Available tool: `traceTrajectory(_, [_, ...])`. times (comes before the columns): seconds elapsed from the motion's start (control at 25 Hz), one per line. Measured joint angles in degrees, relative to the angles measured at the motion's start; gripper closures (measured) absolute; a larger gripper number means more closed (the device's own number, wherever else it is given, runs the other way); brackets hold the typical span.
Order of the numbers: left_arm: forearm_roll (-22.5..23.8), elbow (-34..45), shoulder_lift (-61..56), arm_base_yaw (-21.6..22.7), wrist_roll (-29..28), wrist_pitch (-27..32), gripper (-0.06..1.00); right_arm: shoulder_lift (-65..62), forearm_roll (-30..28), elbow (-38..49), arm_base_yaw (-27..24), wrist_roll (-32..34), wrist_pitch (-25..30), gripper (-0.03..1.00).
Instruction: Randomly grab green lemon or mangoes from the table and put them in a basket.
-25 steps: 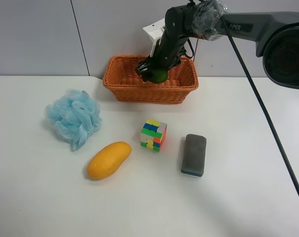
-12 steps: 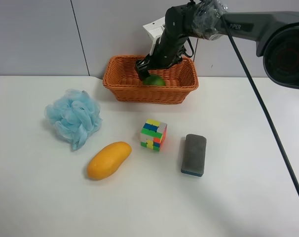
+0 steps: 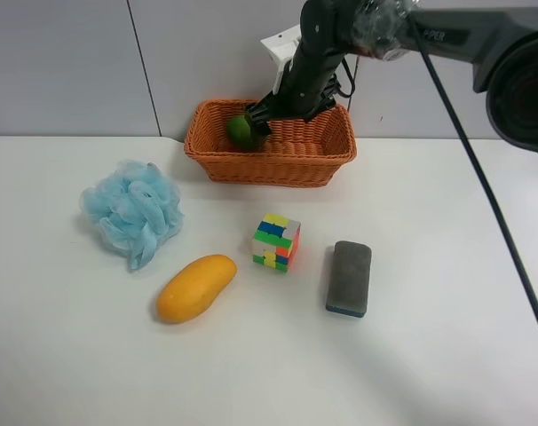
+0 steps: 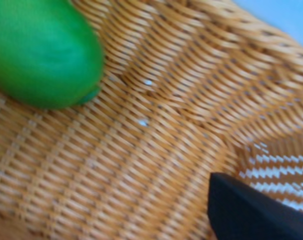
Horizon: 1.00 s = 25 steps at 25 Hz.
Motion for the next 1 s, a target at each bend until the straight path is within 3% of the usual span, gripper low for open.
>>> traceTrajectory(0.4, [0.0, 0.0, 0.0, 0.0, 0.0, 0.0, -0.05, -15.81, -3.93, -0.13, 0.0, 0.58, 22.88, -0.02])
traceTrajectory(0.72, [0.0, 0.0, 0.0, 0.0, 0.0, 0.0, -0.05, -28.62, -4.75, 3.06, 0.0, 3.08, 24.35, -0.02])
traceTrajectory(1.0, [0.0, 0.0, 0.0, 0.0, 0.0, 0.0, -0.05, -53.73, -4.7, 28.54, 0.0, 3.08, 24.59, -0.02])
